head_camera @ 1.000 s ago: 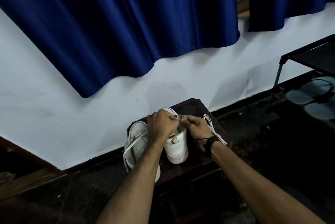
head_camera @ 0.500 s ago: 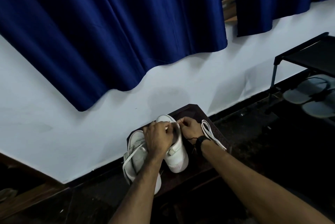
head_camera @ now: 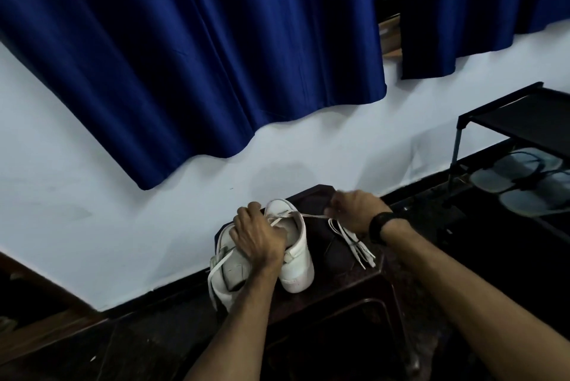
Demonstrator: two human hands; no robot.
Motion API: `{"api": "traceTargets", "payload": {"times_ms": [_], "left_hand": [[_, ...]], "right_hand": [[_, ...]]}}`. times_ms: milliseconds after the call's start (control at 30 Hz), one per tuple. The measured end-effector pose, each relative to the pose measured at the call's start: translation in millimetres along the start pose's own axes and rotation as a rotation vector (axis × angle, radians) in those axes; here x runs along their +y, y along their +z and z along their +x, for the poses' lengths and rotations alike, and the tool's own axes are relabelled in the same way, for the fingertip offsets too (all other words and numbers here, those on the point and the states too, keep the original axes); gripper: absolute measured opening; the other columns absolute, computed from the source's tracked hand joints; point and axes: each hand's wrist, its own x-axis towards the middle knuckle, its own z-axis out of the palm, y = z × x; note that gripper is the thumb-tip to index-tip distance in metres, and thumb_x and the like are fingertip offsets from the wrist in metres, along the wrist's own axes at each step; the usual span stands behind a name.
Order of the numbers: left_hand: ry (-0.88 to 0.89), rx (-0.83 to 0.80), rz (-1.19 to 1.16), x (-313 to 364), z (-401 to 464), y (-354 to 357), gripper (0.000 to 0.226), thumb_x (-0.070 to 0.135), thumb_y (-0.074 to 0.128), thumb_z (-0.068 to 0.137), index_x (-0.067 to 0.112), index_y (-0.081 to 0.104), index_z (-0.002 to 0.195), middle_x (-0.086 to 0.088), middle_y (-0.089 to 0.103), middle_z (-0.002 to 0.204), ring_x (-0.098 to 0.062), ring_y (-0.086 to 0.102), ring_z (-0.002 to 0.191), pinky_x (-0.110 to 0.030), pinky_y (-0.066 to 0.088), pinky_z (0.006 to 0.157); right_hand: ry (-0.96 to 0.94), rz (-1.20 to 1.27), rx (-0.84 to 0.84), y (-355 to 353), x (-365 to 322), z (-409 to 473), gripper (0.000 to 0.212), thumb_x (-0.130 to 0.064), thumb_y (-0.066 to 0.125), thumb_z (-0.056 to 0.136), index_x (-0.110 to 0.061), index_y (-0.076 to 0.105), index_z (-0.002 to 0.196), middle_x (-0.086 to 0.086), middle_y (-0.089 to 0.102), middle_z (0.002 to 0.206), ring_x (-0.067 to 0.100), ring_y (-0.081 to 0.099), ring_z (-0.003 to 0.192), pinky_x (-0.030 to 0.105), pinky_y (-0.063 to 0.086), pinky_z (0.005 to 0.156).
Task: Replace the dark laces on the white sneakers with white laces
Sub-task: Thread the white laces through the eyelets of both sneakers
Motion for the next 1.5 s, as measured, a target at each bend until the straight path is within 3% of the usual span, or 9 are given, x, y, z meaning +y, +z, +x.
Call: {"api": "traceTargets", "payload": {"times_ms": [67, 267, 400, 500, 600, 667, 967, 1333, 1500], "left_hand": [[-0.074, -0.014, 0.002, 1.3, -2.6, -2.7, 0.053, 0.007, 0.067, 0.054, 0.016, 0.055, 0.104, -0.007, 0.058, 0.102, -0.031, 0.056, 0.099, -0.041, 0.040, 0.084], [-0.161, -0.131, -0.003, 7.6, -2.8, -6.5, 0.047, 0.018, 0.068, 0.068, 0.014, 0.047, 0.109, -0.008, 0.059, 0.110, -0.031, 0.063, 0.098, -0.042, 0.042, 0.084], [-0.244, -0.260, -0.012, 8.1, -1.4, -12.0, 0.042, 0.025, 0.061, 0.074, 0.012, 0.045, 0.111, -0.011, 0.065, 0.113, -0.036, 0.063, 0.101, -0.040, 0.046, 0.085], [-0.186, -0.441, 0.021, -0.3, 8.8, -24.6, 0.042, 0.031, 0.059, 0.079, 0.012, 0.056, 0.116, -0.014, 0.062, 0.122, -0.036, 0.059, 0.114, -0.040, 0.047, 0.091], [-0.084, -0.517, 0.056, -13.1, 19.6, -38.4, 0.043, 0.039, 0.057, 0.080, 0.014, 0.062, 0.114, -0.014, 0.061, 0.121, -0.035, 0.058, 0.115, -0.038, 0.047, 0.091], [-0.039, -0.465, 0.105, -18.0, 12.7, -41.9, 0.037, 0.038, 0.054, 0.082, 0.014, 0.064, 0.108, -0.013, 0.064, 0.115, -0.034, 0.060, 0.110, -0.037, 0.047, 0.090], [-0.074, -0.228, 0.153, -9.8, -9.7, -39.3, 0.025, 0.028, 0.058, 0.081, 0.013, 0.066, 0.099, -0.010, 0.069, 0.106, -0.030, 0.063, 0.106, -0.035, 0.045, 0.088], [-0.287, -0.503, -0.237, -38.7, 24.1, -71.4, 0.049, 0.054, 0.066, 0.080, 0.011, 0.062, 0.058, -0.008, 0.067, 0.073, -0.025, 0.065, 0.076, -0.028, 0.047, 0.069], [-0.432, -0.679, -0.566, -35.4, 45.5, -114.5, 0.028, 0.031, 0.067, 0.087, 0.012, 0.062, 0.068, 0.002, 0.049, 0.049, -0.009, 0.030, 0.035, -0.018, 0.021, 0.042]], "right_hand": [[-0.068, -0.059, -0.036, 1.5, -6.5, -6.4, 0.024, -0.045, 0.053, 0.091, -0.034, 0.068, 0.106, 0.007, 0.068, 0.111, 0.026, 0.063, 0.102, 0.034, 0.049, 0.084], [-0.192, 1.403, 0.437, -44.0, -7.7, -20.3, 0.024, -0.012, 0.050, 0.098, -0.020, 0.065, 0.081, 0.000, 0.066, 0.096, 0.007, 0.056, 0.086, 0.024, 0.037, 0.079], [-0.239, 1.953, 0.127, -45.1, -23.2, -27.9, 0.019, -0.014, 0.041, 0.096, -0.015, 0.051, 0.079, 0.005, 0.067, 0.079, 0.018, 0.066, 0.082, 0.032, 0.048, 0.081], [-0.100, 1.406, 0.133, -25.3, -26.3, -23.3, 0.020, -0.019, 0.044, 0.099, -0.016, 0.052, 0.082, 0.006, 0.056, 0.068, 0.016, 0.052, 0.053, 0.030, 0.043, 0.059], [-0.122, 0.347, 0.141, 0.2, -29.0, -18.8, 0.025, -0.033, 0.059, 0.089, -0.017, 0.045, 0.102, 0.007, 0.063, 0.099, 0.029, 0.061, 0.088, 0.035, 0.043, 0.070], [-0.123, 0.108, 0.068, 10.0, -34.7, -18.9, 0.035, -0.030, 0.057, 0.089, -0.013, 0.040, 0.114, 0.014, 0.061, 0.111, 0.036, 0.061, 0.100, 0.035, 0.041, 0.071], [-0.100, 0.693, 0.332, 0.6, -36.0, -25.1, 0.024, -0.001, 0.054, 0.085, -0.022, 0.049, 0.096, 0.000, 0.067, 0.071, 0.015, 0.062, 0.066, 0.010, 0.037, 0.053], [-0.042, 0.689, 0.144, -13.9, -44.0, -31.5, 0.025, -0.027, 0.056, 0.093, -0.022, 0.058, 0.069, -0.002, 0.063, 0.074, 0.020, 0.059, 0.079, 0.024, 0.043, 0.065], [0.011, 0.117, -0.037, 8.0, -54.4, -41.2, 0.027, -0.031, 0.052, 0.086, -0.016, 0.069, 0.100, 0.012, 0.067, 0.112, 0.029, 0.062, 0.106, 0.031, 0.050, 0.086]]}}
